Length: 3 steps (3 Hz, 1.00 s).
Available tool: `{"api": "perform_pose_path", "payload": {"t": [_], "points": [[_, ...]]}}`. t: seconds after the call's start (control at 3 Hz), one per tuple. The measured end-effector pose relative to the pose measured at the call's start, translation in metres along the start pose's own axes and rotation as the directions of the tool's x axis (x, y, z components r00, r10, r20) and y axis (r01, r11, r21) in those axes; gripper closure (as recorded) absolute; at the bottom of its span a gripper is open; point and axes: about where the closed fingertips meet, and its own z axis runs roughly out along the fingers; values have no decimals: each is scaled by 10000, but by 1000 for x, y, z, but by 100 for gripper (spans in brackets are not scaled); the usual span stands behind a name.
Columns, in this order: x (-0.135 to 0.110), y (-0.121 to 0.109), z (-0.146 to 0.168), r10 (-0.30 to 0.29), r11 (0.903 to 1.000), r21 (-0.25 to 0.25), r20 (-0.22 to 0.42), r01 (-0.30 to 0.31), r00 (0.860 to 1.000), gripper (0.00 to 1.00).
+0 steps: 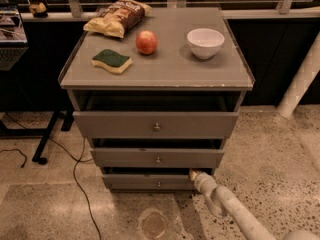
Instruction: Open bottom drawer
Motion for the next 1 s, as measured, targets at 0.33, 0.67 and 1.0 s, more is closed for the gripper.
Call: {"api": "perform_pose_path", "payload": {"t": [0.33,0.67,1.0], "points": [[-2,1,-1,1,10000,0,-1,-1,10000,100],[2,-4,-9,227,9997,-72,-387,-230,9990,100],[2,-4,-9,227,9997,-72,-388,-230,9990,100]]}}
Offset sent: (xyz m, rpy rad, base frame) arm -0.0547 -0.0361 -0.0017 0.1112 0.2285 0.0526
